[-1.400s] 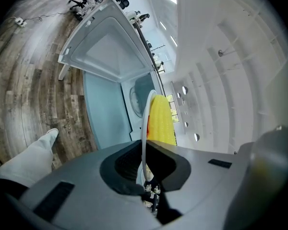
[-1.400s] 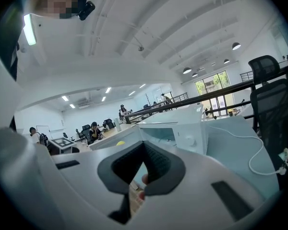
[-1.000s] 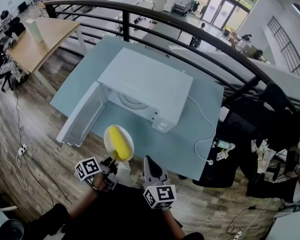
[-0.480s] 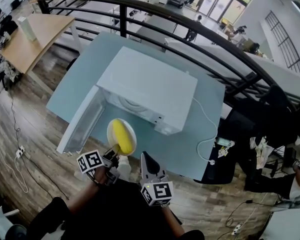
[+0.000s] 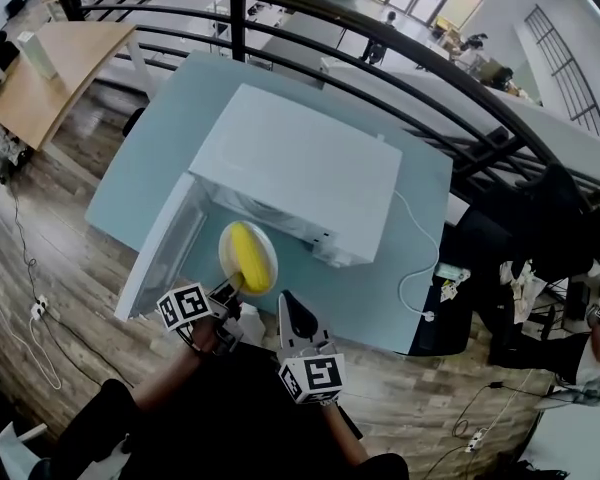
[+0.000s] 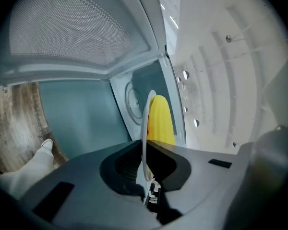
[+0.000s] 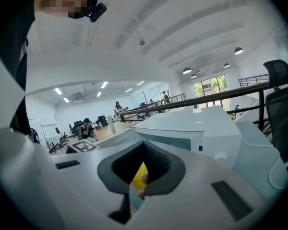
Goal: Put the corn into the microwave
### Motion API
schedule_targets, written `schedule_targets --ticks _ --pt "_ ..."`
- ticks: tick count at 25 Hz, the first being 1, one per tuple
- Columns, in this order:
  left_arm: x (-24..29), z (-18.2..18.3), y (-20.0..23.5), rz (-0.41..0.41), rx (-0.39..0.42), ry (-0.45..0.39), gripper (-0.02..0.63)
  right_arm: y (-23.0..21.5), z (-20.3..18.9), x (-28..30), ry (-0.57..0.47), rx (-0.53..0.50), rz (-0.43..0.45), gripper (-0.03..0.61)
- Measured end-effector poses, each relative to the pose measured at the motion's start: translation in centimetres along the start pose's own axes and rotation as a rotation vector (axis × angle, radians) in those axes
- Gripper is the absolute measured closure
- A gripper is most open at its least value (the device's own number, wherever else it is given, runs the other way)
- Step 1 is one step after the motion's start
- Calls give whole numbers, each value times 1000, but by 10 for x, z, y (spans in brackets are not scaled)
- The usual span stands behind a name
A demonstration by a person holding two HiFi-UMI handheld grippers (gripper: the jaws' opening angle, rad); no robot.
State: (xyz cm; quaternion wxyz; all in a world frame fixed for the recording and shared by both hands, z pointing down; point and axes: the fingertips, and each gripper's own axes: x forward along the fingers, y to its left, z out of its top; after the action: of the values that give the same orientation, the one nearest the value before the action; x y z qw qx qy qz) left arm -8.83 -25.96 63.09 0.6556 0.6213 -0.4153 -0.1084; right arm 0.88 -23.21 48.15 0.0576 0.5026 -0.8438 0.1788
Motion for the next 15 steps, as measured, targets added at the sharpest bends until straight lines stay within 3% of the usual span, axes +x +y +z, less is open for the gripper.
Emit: schedule_targets --ticks 15 --pt "46 28 26 28 -20 -16 594 12 -8 8 11 33 8 569"
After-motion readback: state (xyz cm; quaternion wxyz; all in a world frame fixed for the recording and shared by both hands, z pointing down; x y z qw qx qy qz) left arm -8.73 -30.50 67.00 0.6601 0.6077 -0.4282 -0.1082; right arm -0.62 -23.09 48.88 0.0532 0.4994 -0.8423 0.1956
